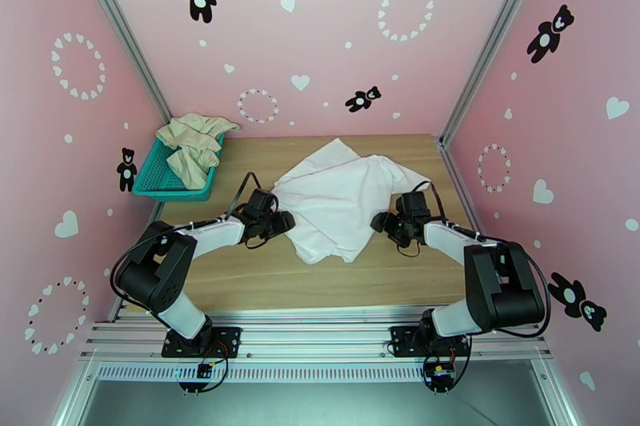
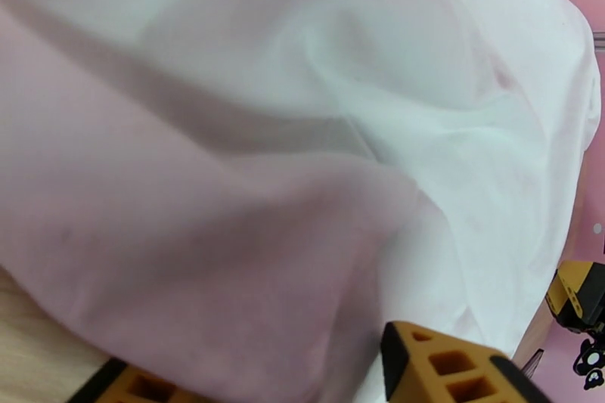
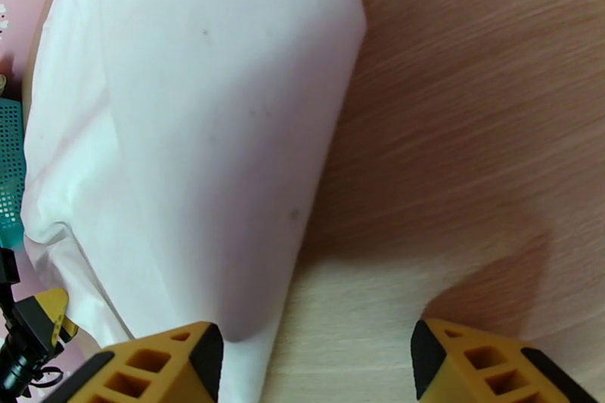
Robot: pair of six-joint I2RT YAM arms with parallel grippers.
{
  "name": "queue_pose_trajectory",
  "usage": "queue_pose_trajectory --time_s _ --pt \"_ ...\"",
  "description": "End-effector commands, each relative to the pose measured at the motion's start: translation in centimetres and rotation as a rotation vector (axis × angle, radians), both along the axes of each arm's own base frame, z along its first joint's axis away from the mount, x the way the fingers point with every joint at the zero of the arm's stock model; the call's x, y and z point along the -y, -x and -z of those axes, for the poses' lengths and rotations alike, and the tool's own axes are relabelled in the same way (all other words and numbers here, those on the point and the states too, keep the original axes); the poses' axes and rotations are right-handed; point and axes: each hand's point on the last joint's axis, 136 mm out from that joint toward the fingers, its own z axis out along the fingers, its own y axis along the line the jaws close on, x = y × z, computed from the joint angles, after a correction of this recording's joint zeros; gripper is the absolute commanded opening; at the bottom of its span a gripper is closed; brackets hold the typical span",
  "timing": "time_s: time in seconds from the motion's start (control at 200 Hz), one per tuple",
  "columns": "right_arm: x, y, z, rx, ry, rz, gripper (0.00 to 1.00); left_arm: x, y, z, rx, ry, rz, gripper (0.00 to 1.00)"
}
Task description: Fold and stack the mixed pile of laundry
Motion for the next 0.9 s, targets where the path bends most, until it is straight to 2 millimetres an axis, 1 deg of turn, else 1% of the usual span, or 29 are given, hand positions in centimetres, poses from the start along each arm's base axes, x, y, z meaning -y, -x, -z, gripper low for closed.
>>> queue_pose_trajectory --time_s 0.0,0.07,0.12,0.165,0.205,0.245,0.27,0.295,0.37,0.456,0.541,0.611,0.661,0.716,0.761,0.831,0.896 --pt "-3.0 1.1 1.6 -0.064 -0.093 -0.022 0.69 0.3 -1.7 -2.5 0.092 0.011 -0.019 0.35" --pt "-3.5 0.4 2.1 -0.06 -0.093 -0.012 0.64 0.2 -1.8 -3.5 0.127 0.006 -0.01 0.21" --pt "-3.3 -0.5 2.2 -0.049 -0.078 -0.004 0.56 0.2 -2.0 -4.5 0.156 0.002 0.002 0.13" --pt "-2.7 -1.7 1.9 -0.032 -0.049 0.003 0.46 0.3 -2.2 -5.5 0.187 -0.003 0.022 0.06" --pt "-2.0 -2.8 1.3 -0.011 -0.016 0.01 0.31 0.3 -2.4 -6.7 0.217 -0.007 0.041 0.0" --pt "-1.0 -4.2 0.1 0.018 0.016 0.018 0.18 0.4 -2.5 -8.0 0.252 -0.013 0.061 0.0" --pt "-0.5 -4.9 -0.8 0.036 0.039 0.017 0.12 0.4 -2.5 -9.0 0.277 -0.014 0.076 0.0" --pt "0.3 -5.6 -1.8 0.05 0.065 0.021 0.09 0.5 -2.5 -9.9 0.299 -0.017 0.093 0.0" --pt "2.6 -7.4 -5.9 0.108 0.161 0.026 0.0 0.3 -2.3 -12.9 0.367 -0.023 0.134 0.0" --pt "4.9 -8.6 -11.1 0.18 0.261 0.036 0.0 -0.4 -1.8 -15.8 0.422 -0.006 0.158 0.0" --pt "6.4 -8.7 -15.9 0.249 0.33 0.043 0.0 -0.8 -0.9 -18.9 0.489 0.02 0.19 0.0" --pt "7.1 -8.5 -19.0 0.291 0.371 0.04 0.0 -1.1 0.1 -20.9 0.533 0.033 0.218 0.0" --pt "7.3 -8.4 -20.4 0.301 0.397 0.025 0.0 -1.3 0.8 -21.8 0.548 0.036 0.23 0.0" --pt "7.4 -8.7 -21.0 0.295 0.411 0.008 0.0 -1.9 1.0 -22.0 0.545 0.026 0.216 0.0" --pt "7.4 -9.3 -20.7 0.272 0.422 -0.003 0.0 -2.5 0.9 -21.4 0.52 0.02 0.192 0.0" --pt "7.0 -10.8 -19.2 0.227 0.41 -0.028 0.1 -3.2 0.4 -19.4 0.458 0.014 0.16 0.0" --pt "6.1 -12.8 -16.7 0.176 0.374 -0.061 0.25 -2.8 -0.3 -17.4 0.41 0.022 0.162 0.0"
